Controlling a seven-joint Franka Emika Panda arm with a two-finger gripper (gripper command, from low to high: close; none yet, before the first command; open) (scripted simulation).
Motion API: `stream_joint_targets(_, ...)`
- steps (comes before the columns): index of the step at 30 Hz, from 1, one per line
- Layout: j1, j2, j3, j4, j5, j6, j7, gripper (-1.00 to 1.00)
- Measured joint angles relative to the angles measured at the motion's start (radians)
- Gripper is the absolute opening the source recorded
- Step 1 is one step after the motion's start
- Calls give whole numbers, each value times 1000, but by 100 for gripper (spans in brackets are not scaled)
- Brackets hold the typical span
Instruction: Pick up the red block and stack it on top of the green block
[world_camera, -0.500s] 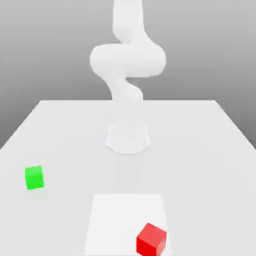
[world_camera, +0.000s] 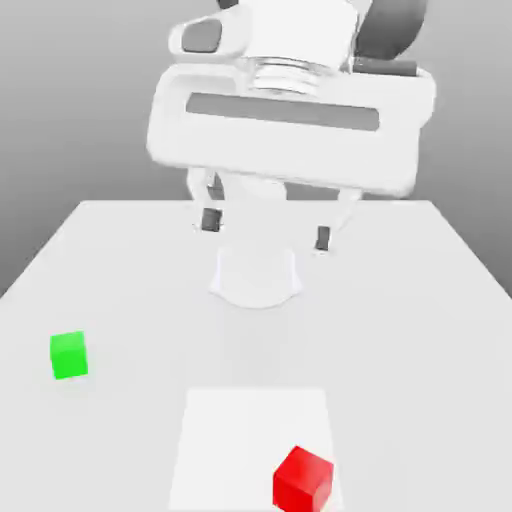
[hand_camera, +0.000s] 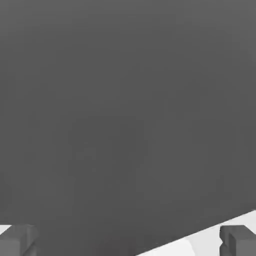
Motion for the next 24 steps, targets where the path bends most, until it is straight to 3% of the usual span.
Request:
stream_joint_targets(6,5,209,10,-28,-16,75,151,0)
stream_joint_targets(11,18,366,23,-54,47,146,223,0)
stream_joint_targets(16,65,544,-34,-33,-15,280,292,0)
stream_joint_targets(17,73,566,-45,-29,-26,297,300,-100)
stream_joint_targets(24,72,563,-43,-29,-25,297,300,-100)
